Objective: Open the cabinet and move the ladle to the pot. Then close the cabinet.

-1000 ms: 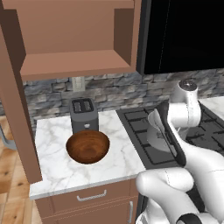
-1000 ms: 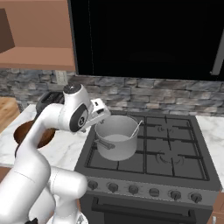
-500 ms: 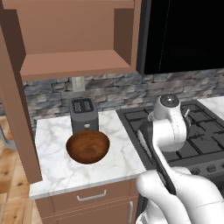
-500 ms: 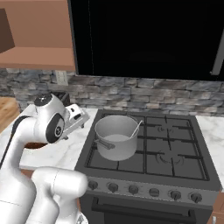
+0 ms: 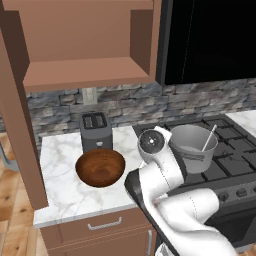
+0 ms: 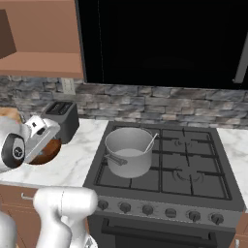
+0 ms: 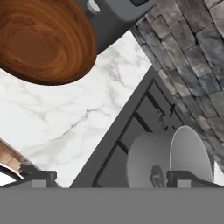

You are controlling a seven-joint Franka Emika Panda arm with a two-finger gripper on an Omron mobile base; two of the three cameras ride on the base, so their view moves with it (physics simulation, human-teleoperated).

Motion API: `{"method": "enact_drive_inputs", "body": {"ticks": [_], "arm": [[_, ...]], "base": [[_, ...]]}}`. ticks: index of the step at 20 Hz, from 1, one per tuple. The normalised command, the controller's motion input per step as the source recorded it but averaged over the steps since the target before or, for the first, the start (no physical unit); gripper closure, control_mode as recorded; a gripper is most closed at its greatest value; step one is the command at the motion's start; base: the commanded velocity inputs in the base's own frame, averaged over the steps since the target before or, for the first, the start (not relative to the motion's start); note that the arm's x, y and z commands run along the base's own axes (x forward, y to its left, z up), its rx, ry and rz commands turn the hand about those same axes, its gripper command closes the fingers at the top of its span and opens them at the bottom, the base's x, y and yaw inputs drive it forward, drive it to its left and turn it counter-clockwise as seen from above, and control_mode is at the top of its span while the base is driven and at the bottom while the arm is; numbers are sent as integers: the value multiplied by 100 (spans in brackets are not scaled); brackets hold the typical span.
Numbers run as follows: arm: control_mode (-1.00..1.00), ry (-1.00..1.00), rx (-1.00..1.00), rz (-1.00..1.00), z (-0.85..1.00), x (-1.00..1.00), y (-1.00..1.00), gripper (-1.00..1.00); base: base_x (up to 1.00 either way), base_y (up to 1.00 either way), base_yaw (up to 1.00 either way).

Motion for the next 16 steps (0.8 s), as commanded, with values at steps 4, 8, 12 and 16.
{"method": "enact_drive_inputs", "body": {"ticks": [4,8,12,16], "arm": [[-100,-7,-6,3,-1,-25,38,-100],[-100,-13,-7,2,-2,-15,8,-100],[-100,-23,-19,1,1,-4,23,-100],[-100,-27,-21,1,5,0,27,-100]], "base": [[0,0,0],[0,0,0],[0,0,0],[0,0,0]]}}
